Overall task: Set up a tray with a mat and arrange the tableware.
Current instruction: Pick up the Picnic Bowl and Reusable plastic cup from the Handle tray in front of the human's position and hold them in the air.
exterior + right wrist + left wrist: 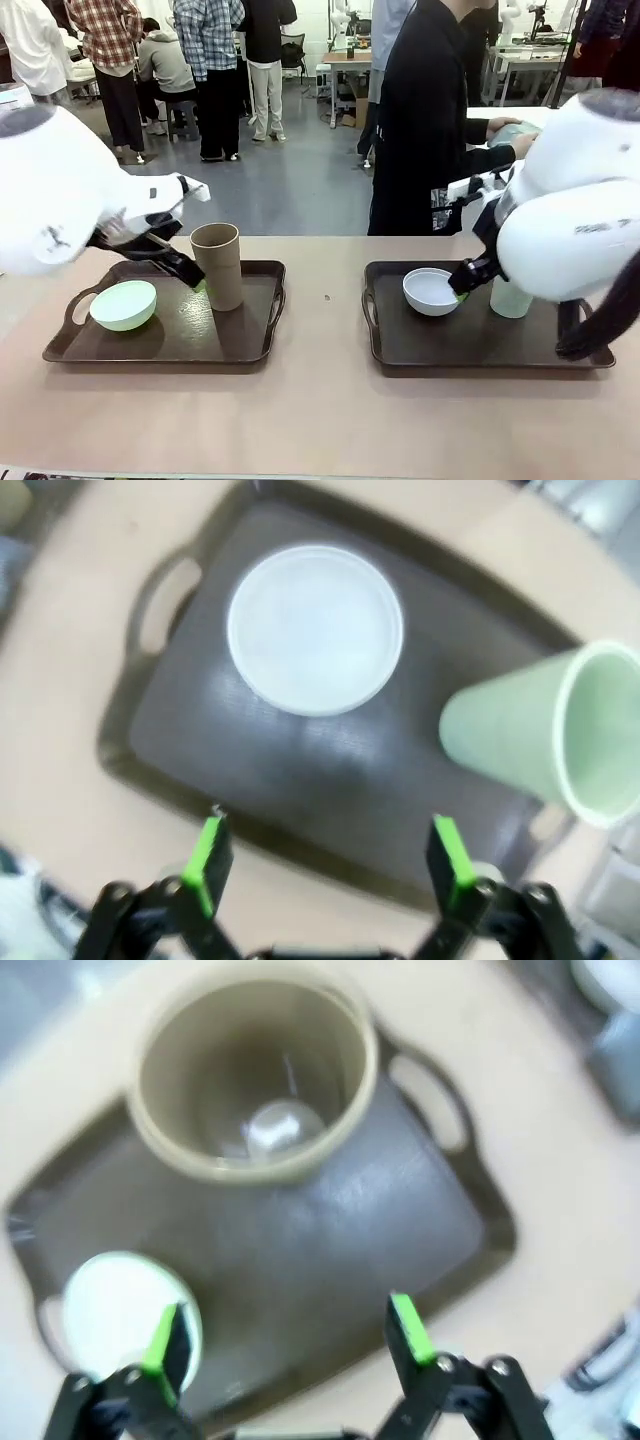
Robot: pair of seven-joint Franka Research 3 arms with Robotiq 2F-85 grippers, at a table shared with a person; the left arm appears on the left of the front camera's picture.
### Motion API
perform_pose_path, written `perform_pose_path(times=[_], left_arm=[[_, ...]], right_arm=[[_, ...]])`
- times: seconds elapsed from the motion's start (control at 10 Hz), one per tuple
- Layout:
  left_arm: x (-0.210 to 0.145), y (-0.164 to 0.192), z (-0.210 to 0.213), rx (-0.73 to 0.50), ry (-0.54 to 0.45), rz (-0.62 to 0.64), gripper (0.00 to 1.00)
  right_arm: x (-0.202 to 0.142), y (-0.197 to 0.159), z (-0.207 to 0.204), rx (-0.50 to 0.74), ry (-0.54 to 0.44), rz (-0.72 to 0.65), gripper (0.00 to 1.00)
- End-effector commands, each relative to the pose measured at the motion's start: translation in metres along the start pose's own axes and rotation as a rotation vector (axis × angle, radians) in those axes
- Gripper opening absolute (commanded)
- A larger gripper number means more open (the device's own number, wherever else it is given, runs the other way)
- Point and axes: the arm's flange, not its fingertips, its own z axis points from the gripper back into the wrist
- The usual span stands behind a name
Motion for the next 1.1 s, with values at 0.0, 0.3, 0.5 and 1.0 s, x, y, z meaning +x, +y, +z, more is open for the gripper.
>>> perform_pose_path(times=[0.0,0.3,0.5,1.0], left_arm=[[-0.089,-0.016,0.040,-0.100,0.235,0.121,1.00],[-0.039,-0.004,0.033,-0.085,0.212,0.082,1.00],[-0.056,-0.012,0.049,-0.132,0.295,0.115,1.00],[-0.048,-0.006,0.100,-0.388,0.031,0.089,1.00]], right_arm=[[-0.114,0.000,0.040,0.015,0.080,-0.081,1.00],[-0.034,-0.009,0.057,0.004,0.098,-0.062,1.00],[-0.056,-0.018,0.077,0.003,0.154,-0.101,1.00],[-0.059,-0.024,0.093,0.473,0.088,-0.042,1.00]])
